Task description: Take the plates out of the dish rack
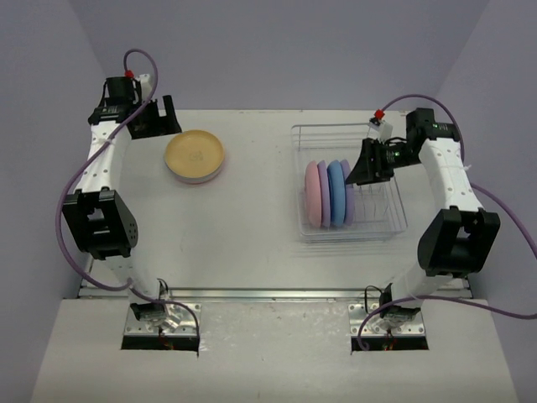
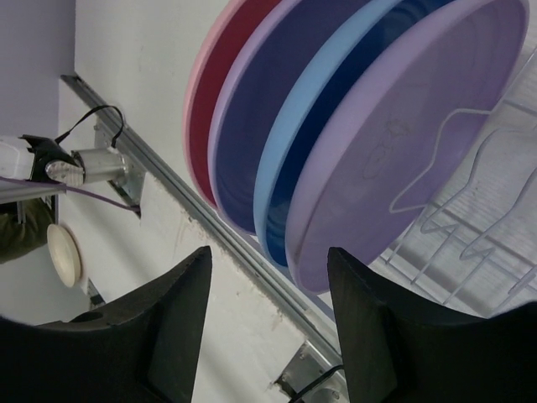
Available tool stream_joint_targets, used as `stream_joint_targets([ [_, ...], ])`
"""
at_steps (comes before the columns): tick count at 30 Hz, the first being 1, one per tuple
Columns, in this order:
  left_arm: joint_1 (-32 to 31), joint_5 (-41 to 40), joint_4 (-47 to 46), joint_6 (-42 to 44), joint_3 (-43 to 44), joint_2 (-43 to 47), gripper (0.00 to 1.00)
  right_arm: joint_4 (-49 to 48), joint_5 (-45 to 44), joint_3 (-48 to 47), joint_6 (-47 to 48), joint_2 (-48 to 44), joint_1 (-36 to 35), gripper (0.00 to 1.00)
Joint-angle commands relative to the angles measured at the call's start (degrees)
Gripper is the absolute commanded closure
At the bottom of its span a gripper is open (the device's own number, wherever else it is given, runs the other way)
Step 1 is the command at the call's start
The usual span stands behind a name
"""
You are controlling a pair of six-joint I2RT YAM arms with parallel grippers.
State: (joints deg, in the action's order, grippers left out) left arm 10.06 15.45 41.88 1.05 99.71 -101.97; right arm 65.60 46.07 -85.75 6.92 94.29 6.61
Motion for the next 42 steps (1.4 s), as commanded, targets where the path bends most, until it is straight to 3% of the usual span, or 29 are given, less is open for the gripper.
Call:
stream_joint_targets([
  [1,-4.4,-1.1,-2.5,1.0,-1.9,4.0,0.09,-2.4,-0.7,0.7,1.5,1.0,0.2,0.45],
  [10,-8.2,-1.9,-2.7,0.5,-2.2,5.8,0.09,-1.5,4.8,0.6,2.2,6.4,0.2,0.64],
  [17,-8.3,-2.2,-2.4,0.6,-2.6,6.2,0.09,3.3,10.6,-1.8,3.8,8.1,0.7,0.95],
  [19,-8.2,-2.2,-2.3,0.6,-2.7,6.2,0.09,5.2,12.9,-2.7,4.8,8.0,1.4,0.98],
  [30,-8.3,-1.4,-2.4,0.1,-2.7,6.2,0.09,20.7,23.9,-13.3,12.5,10.5,8.0,1.00],
  [37,-8.2,1.2,-1.2,-0.5,-1.3,6.7,0.00,20.7,32.9,-21.1,9.3,10.0,8.9,1.00],
  [42,-8.2,1.8,-0.1,-0.5,0.8,7.7,0.00,15.1,27.9,-31.0,4.0,8.5,7.4,1.00],
])
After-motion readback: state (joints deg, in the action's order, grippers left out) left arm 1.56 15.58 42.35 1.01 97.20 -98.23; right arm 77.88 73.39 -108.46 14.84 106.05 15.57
